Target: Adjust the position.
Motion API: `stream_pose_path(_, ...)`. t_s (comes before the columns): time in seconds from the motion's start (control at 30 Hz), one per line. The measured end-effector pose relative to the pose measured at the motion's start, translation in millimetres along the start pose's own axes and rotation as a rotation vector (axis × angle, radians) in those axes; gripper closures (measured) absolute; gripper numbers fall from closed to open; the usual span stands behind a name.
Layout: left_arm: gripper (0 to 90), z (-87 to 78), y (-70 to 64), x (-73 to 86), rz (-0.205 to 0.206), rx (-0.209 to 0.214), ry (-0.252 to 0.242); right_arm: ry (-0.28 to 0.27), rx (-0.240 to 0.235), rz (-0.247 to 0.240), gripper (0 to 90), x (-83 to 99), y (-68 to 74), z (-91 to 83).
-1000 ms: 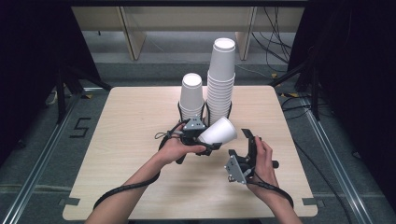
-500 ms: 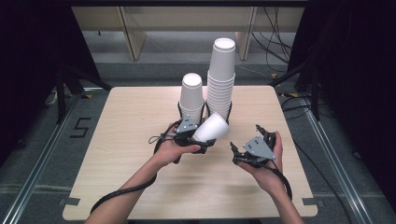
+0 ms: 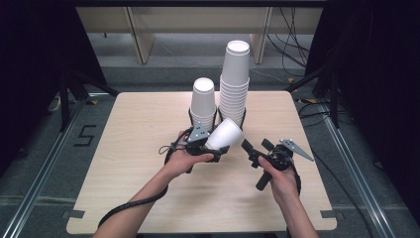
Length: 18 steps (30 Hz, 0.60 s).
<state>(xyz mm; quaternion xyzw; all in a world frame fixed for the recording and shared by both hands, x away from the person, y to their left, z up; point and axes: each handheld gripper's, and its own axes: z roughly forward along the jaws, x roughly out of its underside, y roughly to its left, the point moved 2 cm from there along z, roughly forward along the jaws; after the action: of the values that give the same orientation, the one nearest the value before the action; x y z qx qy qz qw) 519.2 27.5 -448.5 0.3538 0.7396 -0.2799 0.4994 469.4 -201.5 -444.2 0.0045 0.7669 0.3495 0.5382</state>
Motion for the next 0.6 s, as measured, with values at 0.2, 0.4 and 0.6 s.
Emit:
stream_pose_path(0.2,20.7,2.2,-3.9,0.1,-0.018,-0.003,0.007,0.042,-0.069,0.142,0.5,9.8,6.9,9.2)
stream_pose_path(0.4,20.7,4.1,-6.0,0.4,0.005,-0.009,0.009,0.052,-0.075,0.279,0.5,13.1,9.4,18.6)
stream_pose_path(0.6,20.6,10.2,-10.9,0.1,0.023,0.001,0.007,0.061,-0.067,0.316,0.6,15.6,11.2,28.6)
